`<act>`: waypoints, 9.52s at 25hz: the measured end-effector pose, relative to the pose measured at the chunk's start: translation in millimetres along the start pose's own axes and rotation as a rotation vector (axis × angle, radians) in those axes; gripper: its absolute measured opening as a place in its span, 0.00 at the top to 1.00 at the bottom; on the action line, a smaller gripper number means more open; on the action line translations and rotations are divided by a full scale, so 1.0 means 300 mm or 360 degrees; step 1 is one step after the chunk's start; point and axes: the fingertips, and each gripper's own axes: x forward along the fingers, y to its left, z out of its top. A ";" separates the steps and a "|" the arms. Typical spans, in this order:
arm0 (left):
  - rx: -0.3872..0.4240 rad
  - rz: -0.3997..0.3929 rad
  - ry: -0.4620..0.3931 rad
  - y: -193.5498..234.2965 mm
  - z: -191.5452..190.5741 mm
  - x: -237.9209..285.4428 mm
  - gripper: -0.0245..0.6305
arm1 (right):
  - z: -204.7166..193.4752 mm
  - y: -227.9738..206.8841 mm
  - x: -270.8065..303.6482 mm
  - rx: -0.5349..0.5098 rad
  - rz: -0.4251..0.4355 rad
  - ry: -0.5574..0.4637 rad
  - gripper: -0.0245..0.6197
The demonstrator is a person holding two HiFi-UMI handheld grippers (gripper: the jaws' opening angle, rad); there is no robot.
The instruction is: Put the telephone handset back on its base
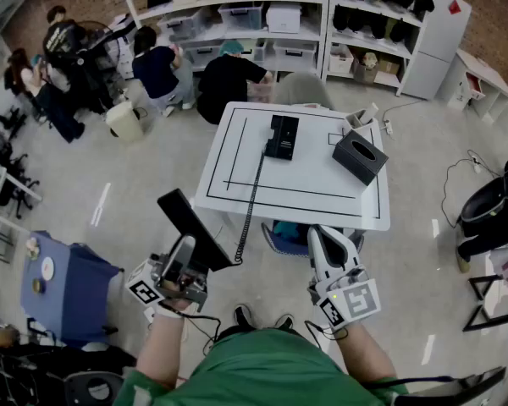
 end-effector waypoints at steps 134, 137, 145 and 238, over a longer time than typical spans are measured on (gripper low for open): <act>-0.0917 0.0419 0.0887 2.188 -0.266 0.627 0.83 | -0.206 -0.744 0.873 0.0110 -0.1262 0.0299 0.93; -0.0958 0.0482 0.0888 2.185 -0.291 0.624 0.83 | -0.214 -0.748 0.864 0.0122 -0.1262 0.0316 0.93; -0.0809 0.0570 0.0904 2.225 -0.321 0.645 0.83 | -0.222 -0.770 0.846 0.0152 -0.1250 0.0310 0.93; 0.0794 0.0238 0.0933 1.073 0.136 0.929 0.71 | 0.072 -0.778 0.864 -0.0019 -0.0709 -0.0087 0.93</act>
